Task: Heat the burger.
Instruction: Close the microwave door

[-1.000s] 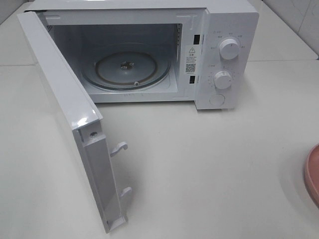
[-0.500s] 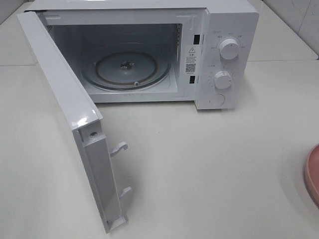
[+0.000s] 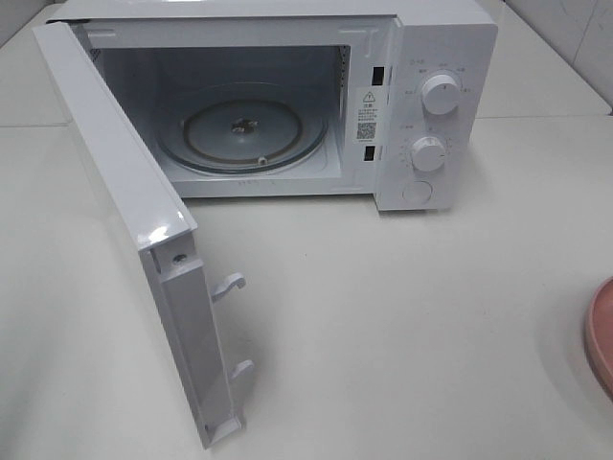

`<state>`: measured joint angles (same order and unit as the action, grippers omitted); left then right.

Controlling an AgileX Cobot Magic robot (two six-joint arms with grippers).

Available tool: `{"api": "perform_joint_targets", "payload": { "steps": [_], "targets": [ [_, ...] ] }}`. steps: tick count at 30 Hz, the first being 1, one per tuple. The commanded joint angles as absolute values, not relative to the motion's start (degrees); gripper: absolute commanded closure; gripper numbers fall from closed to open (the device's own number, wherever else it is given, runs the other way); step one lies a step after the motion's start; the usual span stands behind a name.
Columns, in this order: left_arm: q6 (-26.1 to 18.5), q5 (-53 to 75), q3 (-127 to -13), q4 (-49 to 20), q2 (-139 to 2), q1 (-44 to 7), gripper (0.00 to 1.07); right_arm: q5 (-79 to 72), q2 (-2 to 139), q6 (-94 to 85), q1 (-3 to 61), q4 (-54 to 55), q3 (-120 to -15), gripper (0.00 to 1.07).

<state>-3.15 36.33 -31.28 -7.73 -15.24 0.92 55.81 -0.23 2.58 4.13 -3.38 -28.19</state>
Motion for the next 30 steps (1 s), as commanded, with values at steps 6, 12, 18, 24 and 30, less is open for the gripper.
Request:
{"api": "perform_joint_targets", "payload": {
  "steps": [6, 12, 18, 24, 30],
  "targets": [
    [-3.04, 19.54, -29.34, -8.14, -25.67, 0.97, 1.05, 55.06, -2.23, 2.12, 3.84, -3.61, -28.07, 0.32],
    [-3.04, 6.07, -25.67, -8.19, -30.42, 0.97, 1.05, 55.06, -2.23, 2.12, 3.84, -3.61, -28.07, 0.32],
    [-3.04, -10.43, -19.37, -8.19, -37.01, 0.97, 1.05, 55.06, -2.23, 2.12, 3.84, -3.61, -28.07, 0.32],
    [-3.04, -24.92, -14.67, -5.73, -43.95, 0.97, 1.07, 55.06, -2.23, 2.12, 3.84, -3.61, -28.07, 0.32],
    [1.03, -35.07, -13.92, -0.63, -53.74, 0.97, 1.07, 55.06, -2.23, 2.12, 3.84, -3.61, -28.07, 0.32]
  ]
}}
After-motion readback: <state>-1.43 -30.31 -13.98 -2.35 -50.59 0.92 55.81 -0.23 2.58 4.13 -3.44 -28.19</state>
